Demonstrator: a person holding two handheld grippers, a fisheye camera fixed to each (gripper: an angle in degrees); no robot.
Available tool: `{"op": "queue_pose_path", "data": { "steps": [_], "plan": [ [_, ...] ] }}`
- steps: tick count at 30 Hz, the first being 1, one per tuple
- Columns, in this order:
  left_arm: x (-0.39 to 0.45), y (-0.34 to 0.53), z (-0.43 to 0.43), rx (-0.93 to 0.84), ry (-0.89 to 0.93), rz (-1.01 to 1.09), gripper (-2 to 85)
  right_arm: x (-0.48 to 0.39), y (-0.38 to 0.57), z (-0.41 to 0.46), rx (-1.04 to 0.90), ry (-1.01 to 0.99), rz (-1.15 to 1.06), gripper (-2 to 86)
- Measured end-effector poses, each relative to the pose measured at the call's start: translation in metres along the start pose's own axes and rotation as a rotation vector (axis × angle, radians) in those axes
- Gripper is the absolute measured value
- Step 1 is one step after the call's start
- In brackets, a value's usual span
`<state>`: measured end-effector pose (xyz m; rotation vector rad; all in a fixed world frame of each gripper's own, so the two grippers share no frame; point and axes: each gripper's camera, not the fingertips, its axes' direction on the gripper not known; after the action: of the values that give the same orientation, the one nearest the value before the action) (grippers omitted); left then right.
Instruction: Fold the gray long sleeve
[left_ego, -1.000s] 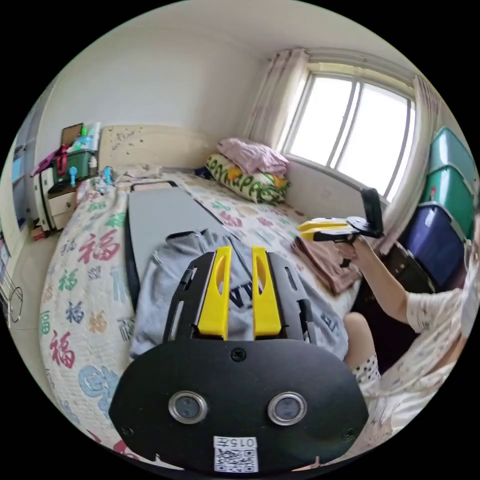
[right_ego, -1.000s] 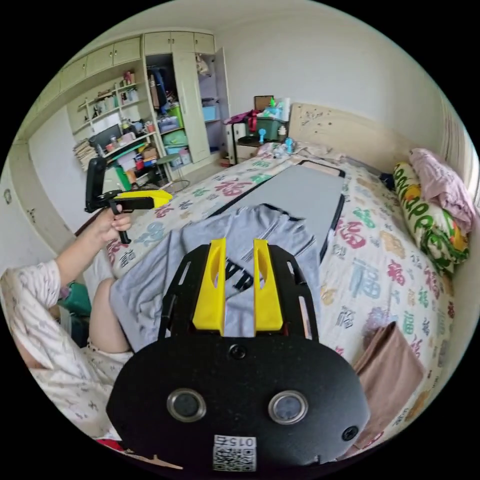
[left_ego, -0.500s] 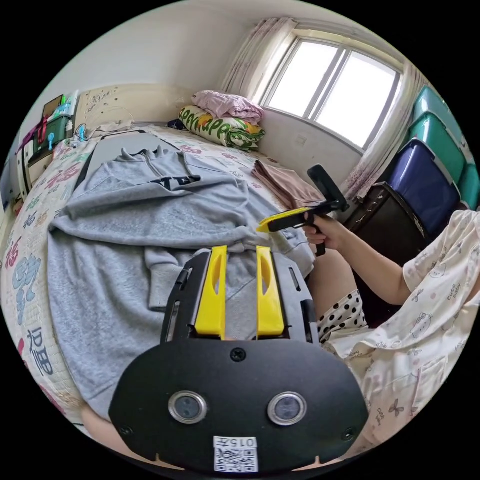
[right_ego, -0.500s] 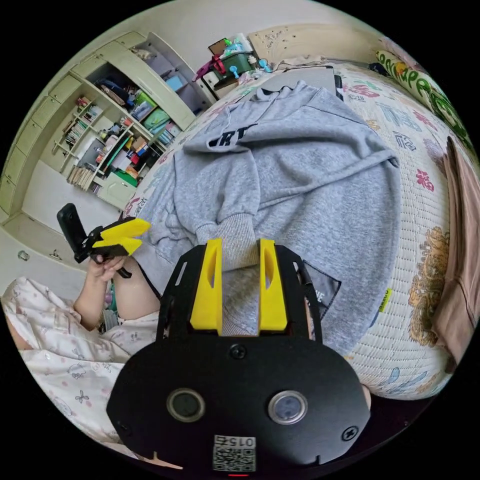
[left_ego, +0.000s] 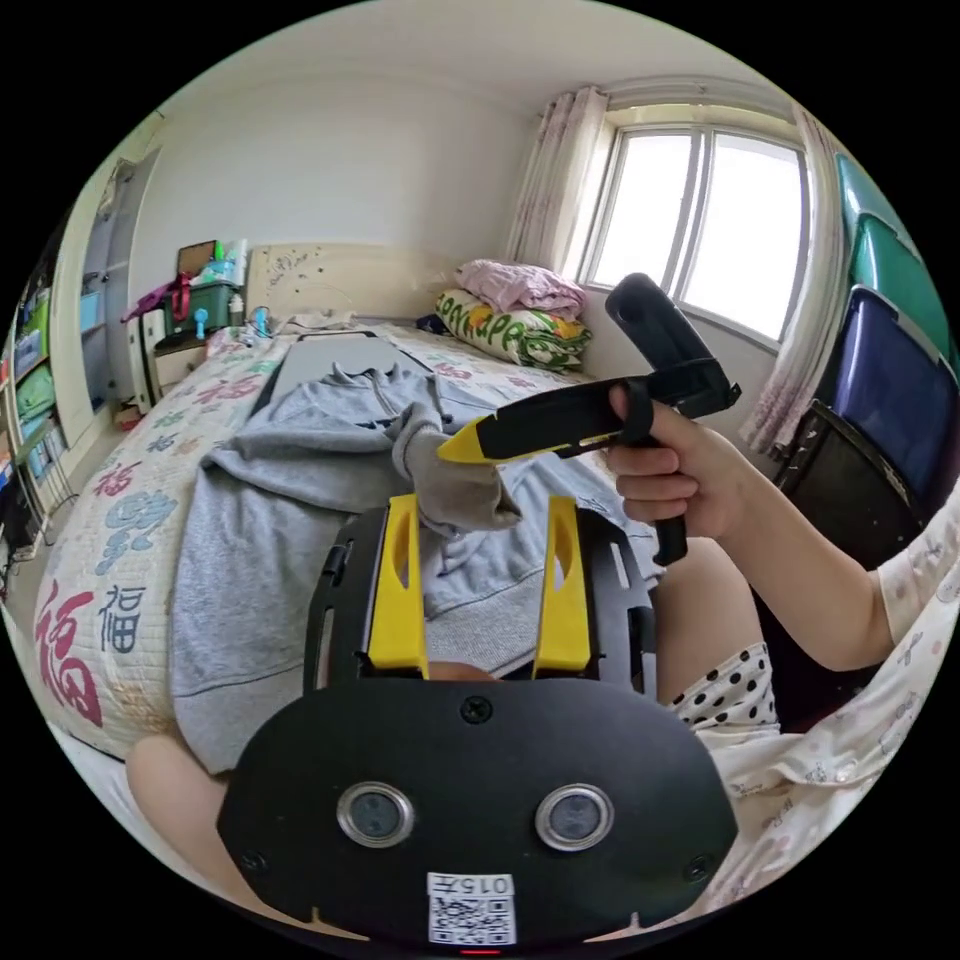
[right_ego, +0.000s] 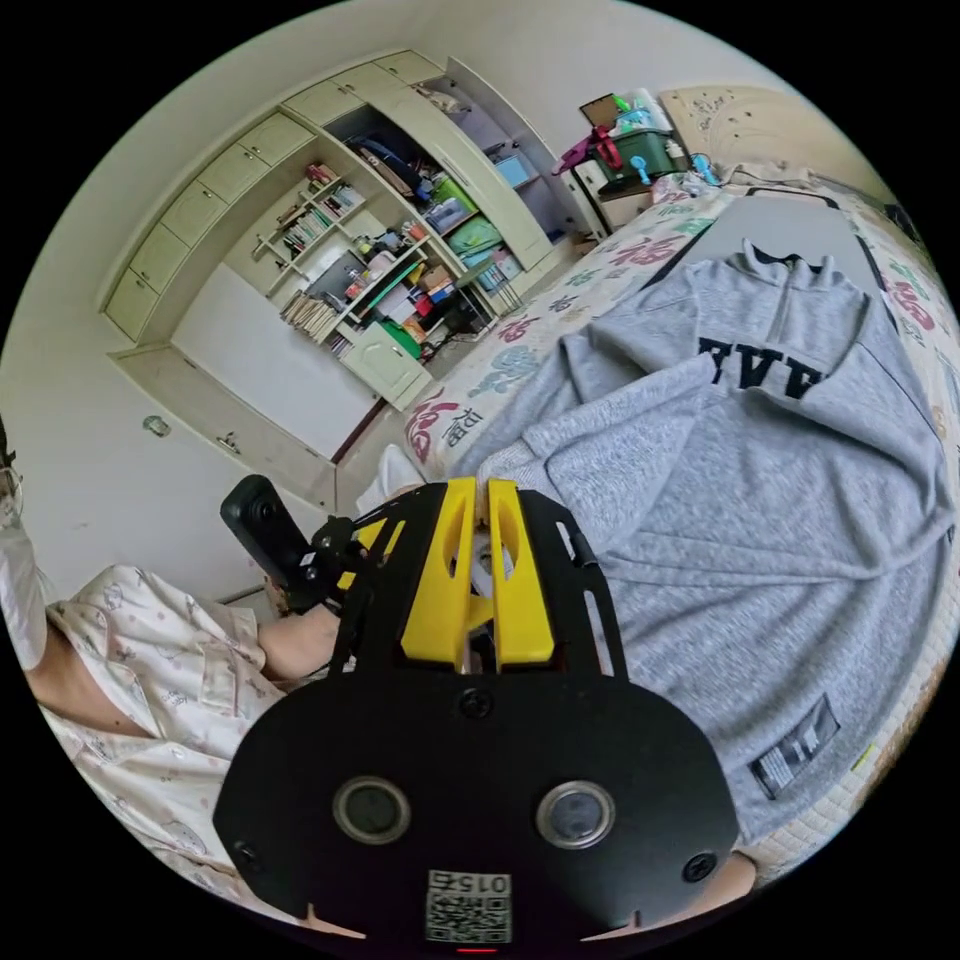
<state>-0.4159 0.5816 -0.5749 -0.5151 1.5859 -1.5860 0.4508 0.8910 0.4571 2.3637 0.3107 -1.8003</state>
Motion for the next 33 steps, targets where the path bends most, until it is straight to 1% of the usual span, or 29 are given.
{"op": "queue_pose_path", "data": {
  "steps": [2, 4, 6, 8, 10, 12, 13, 15, 16, 18, 19, 21, 22, 25, 28, 29, 30, 31, 32, 33],
  "plan": [
    [0.000, 0.003, -0.001, -0.012, -0.038, -0.003, 16.9, -0.008, -0.005, 0.009, 0.006, -0.036, 0.013, 1.5],
    [-0.005, 0.011, -0.004, -0.008, -0.076, -0.037, 13.5, -0.019, -0.008, 0.016, 0.006, -0.040, 0.004, 1.9],
    [-0.020, 0.025, -0.014, 0.020, -0.099, -0.081, 7.4, -0.034, -0.008, 0.024, -0.002, -0.013, -0.031, 3.0],
    [-0.034, 0.036, -0.023, 0.009, -0.125, -0.115, 4.9, -0.040, -0.006, 0.027, 0.003, -0.007, -0.047, 4.2],
    [-0.048, 0.048, -0.033, 0.007, -0.129, -0.137, 3.9, -0.045, 0.001, 0.029, 0.026, 0.041, -0.083, 6.0],
    [-0.066, 0.066, -0.045, 0.015, -0.110, -0.189, 3.2, -0.055, 0.010, 0.043, -0.014, 0.176, -0.163, 8.7],
    [-0.070, 0.070, -0.048, 0.014, -0.111, -0.203, 3.0, -0.058, 0.011, 0.049, -0.037, 0.206, -0.187, 9.6],
    [-0.081, 0.086, -0.050, -0.002, -0.115, -0.247, 2.7, -0.068, 0.014, 0.079, -0.151, 0.309, -0.297, 12.7],
    [-0.083, 0.089, -0.050, -0.009, -0.113, -0.253, 2.7, -0.071, 0.013, 0.088, -0.186, 0.337, -0.318, 13.4],
    [-0.086, 0.098, -0.044, -0.041, -0.102, -0.268, 2.6, -0.078, 0.005, 0.122, -0.310, 0.480, -0.371, 15.1],
    [-0.085, 0.100, -0.042, -0.048, -0.099, -0.267, 2.6, -0.080, 0.002, 0.130, -0.336, 0.518, -0.383, 15.1],
    [-0.081, 0.103, -0.034, -0.071, -0.094, -0.249, 2.5, -0.082, -0.007, 0.155, -0.400, 0.621, -0.413, 13.6],
    [-0.079, 0.103, -0.033, -0.076, -0.093, -0.241, 2.5, -0.084, -0.009, 0.158, -0.397, 0.649, -0.418, 12.6],
    [-0.075, 0.098, -0.026, -0.122, -0.076, -0.174, 2.4, -0.092, -0.029, 0.160, -0.397, 0.757, -0.442, 5.9],
    [-0.094, 0.079, -0.032, -0.138, -0.046, -0.111, 2.5, -0.089, -0.068, 0.118, -0.383, 0.694, -0.389, 4.5],
    [-0.113, 0.064, -0.043, -0.117, -0.075, -0.093, 2.5, -0.081, -0.091, 0.080, -0.337, 0.696, -0.328, 4.4],
    [-0.139, 0.045, -0.060, -0.088, -0.147, -0.100, 2.7, -0.070, -0.116, 0.028, -0.273, 0.757, -0.257, 4.3],
    [-0.153, 0.035, -0.071, -0.066, -0.193, -0.109, 2.8, -0.063, -0.129, -0.004, -0.220, 0.807, -0.211, 4.4],
    [-0.184, 0.014, -0.094, -0.018, -0.311, -0.137, 3.1, -0.049, -0.153, -0.082, -0.055, 0.942, -0.082, 4.4],
    [-0.215, -0.005, -0.118, 0.038, -0.457, -0.201, 3.7, -0.038, -0.166, -0.174, 0.165, 1.086, 0.080, 4.7]
  ]
}}
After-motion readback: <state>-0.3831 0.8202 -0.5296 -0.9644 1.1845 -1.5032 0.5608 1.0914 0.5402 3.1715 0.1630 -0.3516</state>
